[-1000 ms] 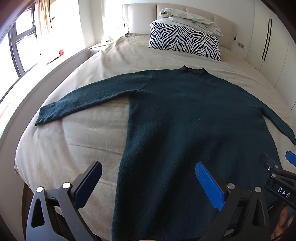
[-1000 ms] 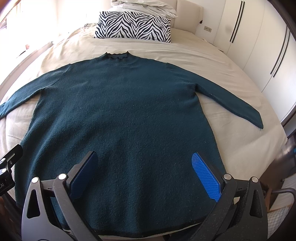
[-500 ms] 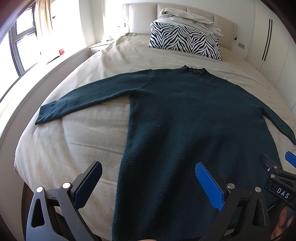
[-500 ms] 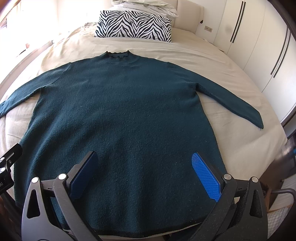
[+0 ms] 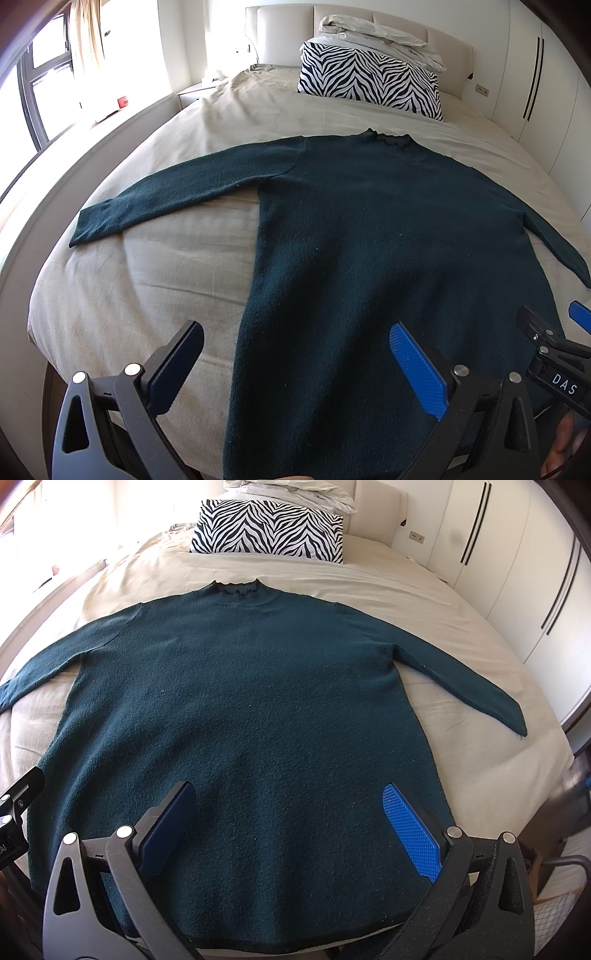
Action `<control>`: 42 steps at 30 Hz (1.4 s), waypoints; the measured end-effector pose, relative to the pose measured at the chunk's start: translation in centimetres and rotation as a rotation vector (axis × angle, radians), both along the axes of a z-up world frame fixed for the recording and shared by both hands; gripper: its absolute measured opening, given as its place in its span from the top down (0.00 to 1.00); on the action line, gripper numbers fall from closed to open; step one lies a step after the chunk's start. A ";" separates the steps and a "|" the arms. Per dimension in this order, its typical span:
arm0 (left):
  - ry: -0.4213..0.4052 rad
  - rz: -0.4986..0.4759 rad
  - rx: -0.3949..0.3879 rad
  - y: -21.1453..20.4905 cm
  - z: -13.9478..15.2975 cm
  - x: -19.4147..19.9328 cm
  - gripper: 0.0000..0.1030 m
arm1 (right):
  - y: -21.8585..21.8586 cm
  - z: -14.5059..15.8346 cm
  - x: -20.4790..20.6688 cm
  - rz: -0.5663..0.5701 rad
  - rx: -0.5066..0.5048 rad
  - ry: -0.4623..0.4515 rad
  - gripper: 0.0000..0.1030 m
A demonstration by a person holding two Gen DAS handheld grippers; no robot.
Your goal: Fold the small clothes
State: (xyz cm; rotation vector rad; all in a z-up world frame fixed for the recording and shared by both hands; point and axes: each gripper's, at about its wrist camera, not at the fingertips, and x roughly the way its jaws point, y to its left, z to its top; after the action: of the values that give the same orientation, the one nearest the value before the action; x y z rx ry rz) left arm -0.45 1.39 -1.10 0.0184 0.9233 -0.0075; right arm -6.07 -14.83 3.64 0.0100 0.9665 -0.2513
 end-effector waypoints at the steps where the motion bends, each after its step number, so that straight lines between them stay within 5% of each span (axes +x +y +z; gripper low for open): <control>1: 0.000 0.000 -0.001 0.0 -0.1 0.0 0.00 | 0.0 0.0 0.1 0.000 -0.001 0.000 0.00; 26: -0.011 -0.013 0.019 -0.8 -0.5 0.2 0.00 | -1.4 -0.4 0.5 -0.001 0.047 0.004 0.00; 31: -0.014 -0.041 0.026 -1.1 -0.5 0.7 0.00 | -8.1 0.1 0.9 -0.076 0.240 -0.049 0.00; 38: 0.068 -0.062 -0.162 -0.8 -1.9 3.4 0.00 | -28.8 -3.0 -2.1 -0.426 0.775 -0.250 0.00; 42: 0.043 -0.095 -0.213 -2.1 -2.2 5.2 0.00 | -37.8 -5.8 -3.8 -0.585 0.908 -0.354 0.10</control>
State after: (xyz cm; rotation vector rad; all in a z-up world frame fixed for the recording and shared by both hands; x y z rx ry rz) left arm 4.77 -0.74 -3.35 -0.1354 0.9599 -0.1951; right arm -9.87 -52.66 -2.13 1.1445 0.6348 -0.3123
